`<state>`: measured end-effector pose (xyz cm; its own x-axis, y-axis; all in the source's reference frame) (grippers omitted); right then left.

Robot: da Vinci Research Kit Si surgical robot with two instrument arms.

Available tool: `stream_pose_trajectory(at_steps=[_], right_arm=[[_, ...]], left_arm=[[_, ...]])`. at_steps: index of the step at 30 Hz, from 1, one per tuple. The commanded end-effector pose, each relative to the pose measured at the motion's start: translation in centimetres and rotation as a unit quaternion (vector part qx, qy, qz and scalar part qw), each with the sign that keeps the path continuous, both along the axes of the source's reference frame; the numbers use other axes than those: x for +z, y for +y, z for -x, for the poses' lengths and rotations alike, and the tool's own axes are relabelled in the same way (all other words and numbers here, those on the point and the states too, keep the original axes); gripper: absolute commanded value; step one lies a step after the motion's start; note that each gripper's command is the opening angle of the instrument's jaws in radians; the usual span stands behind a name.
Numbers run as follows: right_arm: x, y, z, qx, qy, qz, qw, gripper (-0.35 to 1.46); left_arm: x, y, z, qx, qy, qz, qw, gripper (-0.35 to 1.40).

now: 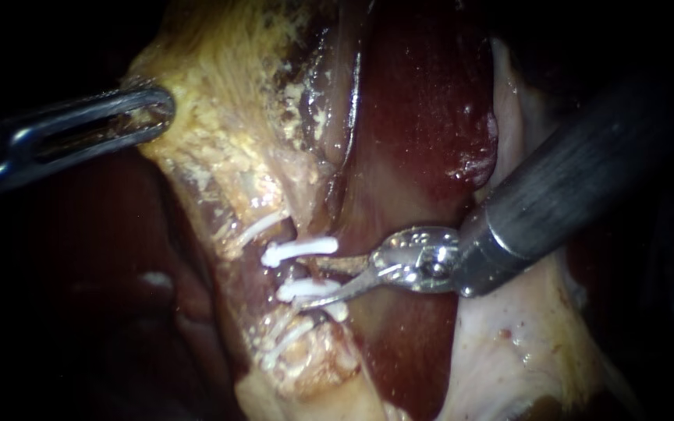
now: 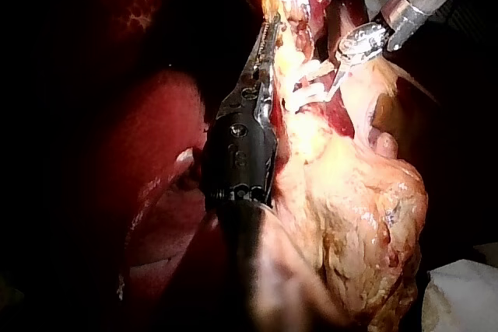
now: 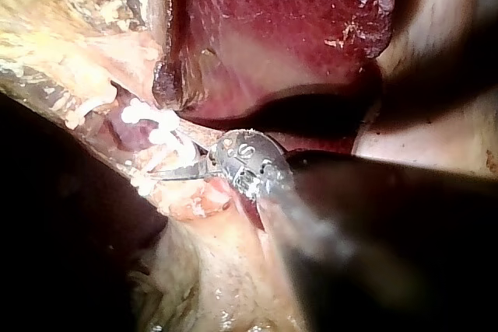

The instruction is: Go to the cutting position right tube

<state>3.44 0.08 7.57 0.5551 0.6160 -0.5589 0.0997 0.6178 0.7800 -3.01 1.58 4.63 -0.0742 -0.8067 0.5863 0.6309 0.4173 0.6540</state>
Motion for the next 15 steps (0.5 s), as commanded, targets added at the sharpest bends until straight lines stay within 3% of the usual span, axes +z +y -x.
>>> stream_pose_trajectory(at_steps=[1,5,15], right_arm=[[-0.01,0.02,0.04,0.001,-0.003,0.002,1.0,1.37],[-0.04,0.05,0.09,0.003,-0.004,0.002,1.0,1.36],[-0.04,0.02,-0.12,0.005,0.001,-0.001,1.0,1.37]], left_arm=[[0.0,0.0,0.0,0.0,0.0,0.0,1.0,-0.35],[0.01,0.0,0.0,-0.001,0.0,0.0,1.0,-0.35],[0.01,0.0,0.0,-0.001,0.0,0.0,1.0,-0.35]])
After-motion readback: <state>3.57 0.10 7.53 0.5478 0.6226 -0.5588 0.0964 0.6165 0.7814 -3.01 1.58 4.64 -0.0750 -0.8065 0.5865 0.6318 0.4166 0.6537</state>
